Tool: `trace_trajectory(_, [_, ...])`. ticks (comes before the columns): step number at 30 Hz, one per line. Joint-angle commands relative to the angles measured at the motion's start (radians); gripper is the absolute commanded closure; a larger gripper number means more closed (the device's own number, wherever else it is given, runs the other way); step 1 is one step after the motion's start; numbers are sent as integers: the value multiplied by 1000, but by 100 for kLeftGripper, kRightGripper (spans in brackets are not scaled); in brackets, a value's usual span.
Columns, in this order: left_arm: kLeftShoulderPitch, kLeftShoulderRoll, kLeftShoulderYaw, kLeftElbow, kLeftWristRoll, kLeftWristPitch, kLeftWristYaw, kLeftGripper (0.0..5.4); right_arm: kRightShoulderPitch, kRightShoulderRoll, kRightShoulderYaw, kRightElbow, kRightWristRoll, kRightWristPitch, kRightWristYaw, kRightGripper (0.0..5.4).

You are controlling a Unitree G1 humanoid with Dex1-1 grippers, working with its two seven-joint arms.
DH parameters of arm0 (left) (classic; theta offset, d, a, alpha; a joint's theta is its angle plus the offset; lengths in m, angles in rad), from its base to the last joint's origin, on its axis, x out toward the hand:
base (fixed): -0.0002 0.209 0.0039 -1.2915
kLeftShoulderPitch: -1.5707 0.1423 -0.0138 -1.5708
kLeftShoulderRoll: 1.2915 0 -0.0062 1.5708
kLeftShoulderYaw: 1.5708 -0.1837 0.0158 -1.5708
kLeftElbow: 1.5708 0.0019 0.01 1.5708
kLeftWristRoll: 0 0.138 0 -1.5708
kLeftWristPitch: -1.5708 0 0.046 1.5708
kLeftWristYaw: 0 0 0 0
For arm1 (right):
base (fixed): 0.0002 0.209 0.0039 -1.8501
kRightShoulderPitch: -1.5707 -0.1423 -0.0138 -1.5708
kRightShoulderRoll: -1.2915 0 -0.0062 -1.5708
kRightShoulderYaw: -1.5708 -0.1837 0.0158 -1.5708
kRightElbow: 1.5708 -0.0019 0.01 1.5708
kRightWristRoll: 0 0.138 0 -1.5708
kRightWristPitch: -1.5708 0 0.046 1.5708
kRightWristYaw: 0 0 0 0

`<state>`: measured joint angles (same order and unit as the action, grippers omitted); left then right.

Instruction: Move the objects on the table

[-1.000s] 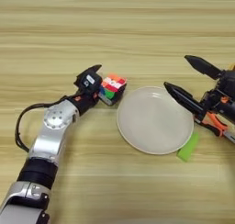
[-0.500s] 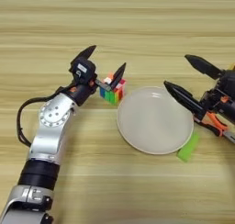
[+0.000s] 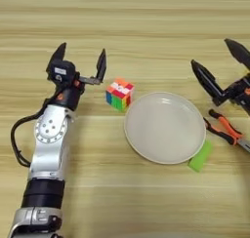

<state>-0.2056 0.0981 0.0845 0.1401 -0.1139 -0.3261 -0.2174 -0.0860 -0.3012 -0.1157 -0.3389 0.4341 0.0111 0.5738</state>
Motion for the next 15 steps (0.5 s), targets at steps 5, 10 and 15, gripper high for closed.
trace_trajectory(5, [47,-3,0,40,44,-56,42,2,-104,-36,-133,58,-180,-103,-203,0])
trace_trajectory(10, [40,-2,-1,69,45,-75,51,2,-138,-86,-202,171,-209,-85,-259,0])
trace_trajectory(15, [39,0,-4,79,40,-81,50,2,-141,-94,-194,253,-191,-7,-261,0])
